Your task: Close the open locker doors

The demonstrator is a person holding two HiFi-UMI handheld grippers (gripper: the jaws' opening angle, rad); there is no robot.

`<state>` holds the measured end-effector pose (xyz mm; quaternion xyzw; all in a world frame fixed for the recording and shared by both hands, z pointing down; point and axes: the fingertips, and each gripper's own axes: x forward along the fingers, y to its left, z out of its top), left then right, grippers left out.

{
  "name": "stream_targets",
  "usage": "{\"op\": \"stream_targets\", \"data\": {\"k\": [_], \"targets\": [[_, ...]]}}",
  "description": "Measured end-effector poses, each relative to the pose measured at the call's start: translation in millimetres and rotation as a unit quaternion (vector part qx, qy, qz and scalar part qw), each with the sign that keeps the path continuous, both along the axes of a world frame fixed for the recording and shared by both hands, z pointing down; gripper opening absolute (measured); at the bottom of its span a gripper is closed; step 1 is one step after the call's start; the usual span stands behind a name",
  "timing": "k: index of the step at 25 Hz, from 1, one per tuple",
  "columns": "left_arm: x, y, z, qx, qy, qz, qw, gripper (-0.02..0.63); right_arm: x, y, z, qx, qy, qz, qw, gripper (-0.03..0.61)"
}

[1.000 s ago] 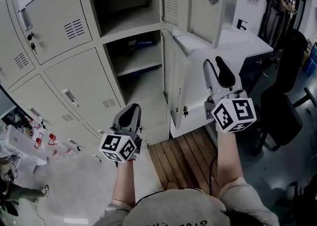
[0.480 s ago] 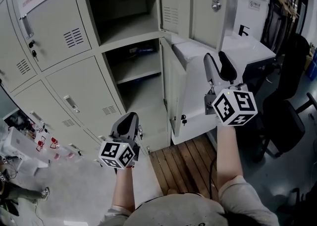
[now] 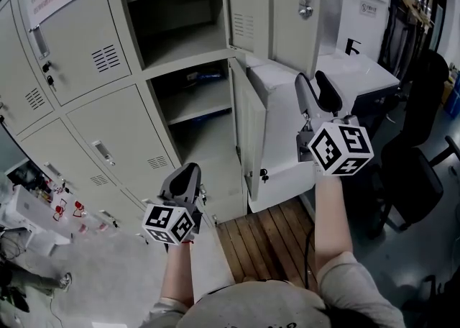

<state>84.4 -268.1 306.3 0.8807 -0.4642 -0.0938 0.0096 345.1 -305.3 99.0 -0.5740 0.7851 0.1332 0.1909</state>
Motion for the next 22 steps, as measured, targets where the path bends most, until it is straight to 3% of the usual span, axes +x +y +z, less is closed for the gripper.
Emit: {"op": "stream_targets", "data": {"k": [7,22], "targets": [[-4,6,2,0.0,-0.001,-0.003,1.0,0.017,-14,10,-6,0.008,0.022,-0.005,1.0,0.103],[-22,14,-6,0.018,0.0,-0.002,0.9998,0.017,-88,35,-17,-0.004,0.129,-0.051,0.99,0.106]]}}
